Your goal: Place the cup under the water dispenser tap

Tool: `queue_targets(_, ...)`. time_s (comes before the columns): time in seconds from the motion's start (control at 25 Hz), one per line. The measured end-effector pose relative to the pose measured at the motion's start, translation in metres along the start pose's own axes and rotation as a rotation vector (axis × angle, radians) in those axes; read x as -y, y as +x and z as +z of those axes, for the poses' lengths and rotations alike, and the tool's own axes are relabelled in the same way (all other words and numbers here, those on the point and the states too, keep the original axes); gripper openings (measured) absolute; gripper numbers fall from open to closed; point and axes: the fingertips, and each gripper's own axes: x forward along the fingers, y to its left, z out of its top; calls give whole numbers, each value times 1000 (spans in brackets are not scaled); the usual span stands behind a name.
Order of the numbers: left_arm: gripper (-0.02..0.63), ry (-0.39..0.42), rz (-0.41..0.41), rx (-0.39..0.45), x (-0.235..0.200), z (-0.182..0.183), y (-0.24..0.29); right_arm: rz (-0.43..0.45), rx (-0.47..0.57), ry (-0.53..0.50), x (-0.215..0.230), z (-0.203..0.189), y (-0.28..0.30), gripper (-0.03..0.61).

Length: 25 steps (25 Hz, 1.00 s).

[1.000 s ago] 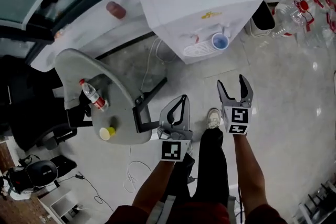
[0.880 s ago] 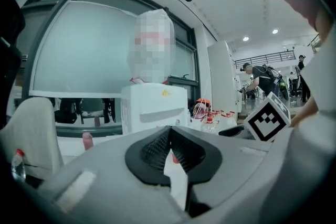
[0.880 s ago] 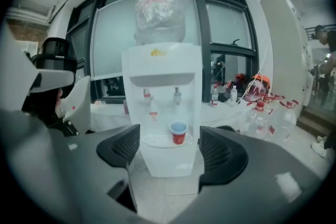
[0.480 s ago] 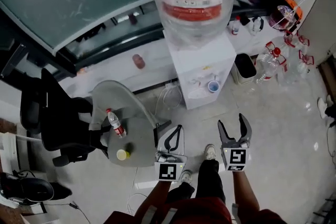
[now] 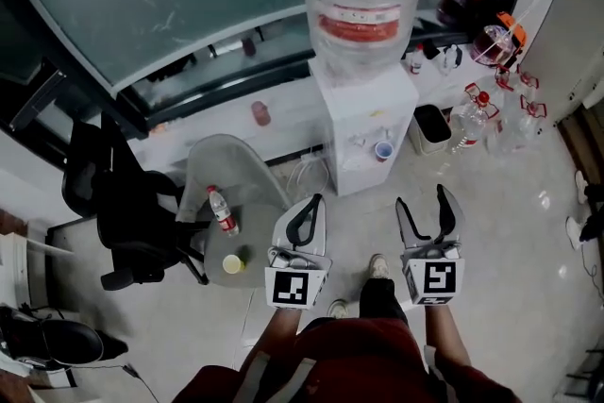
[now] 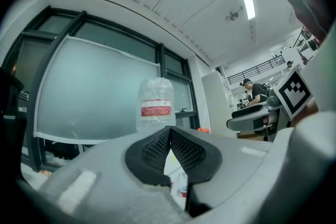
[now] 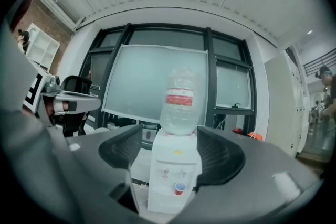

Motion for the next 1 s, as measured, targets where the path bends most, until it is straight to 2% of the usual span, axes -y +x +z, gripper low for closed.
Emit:
queue_targets(0.16,-2,23,-19,36,1,19,-13,-36,34,25,-4,21,-17,319)
queue_targets(0.32,-2,30,-22,53,1,23,-21,-60,26,-2,-3,21,-28,299)
queue_targets(0.4,-2,25,-25,46,-1,21,-23,-69,7,3,-4,18,-32,248)
queue_targets(0.76,-2,41,-37,56,2,25,-23,-79,114,32,-5,48,-38,12)
queue_targets(1.0,-2,36,-52,71,8,30,-22,-85,103,21,2,38,-44,2)
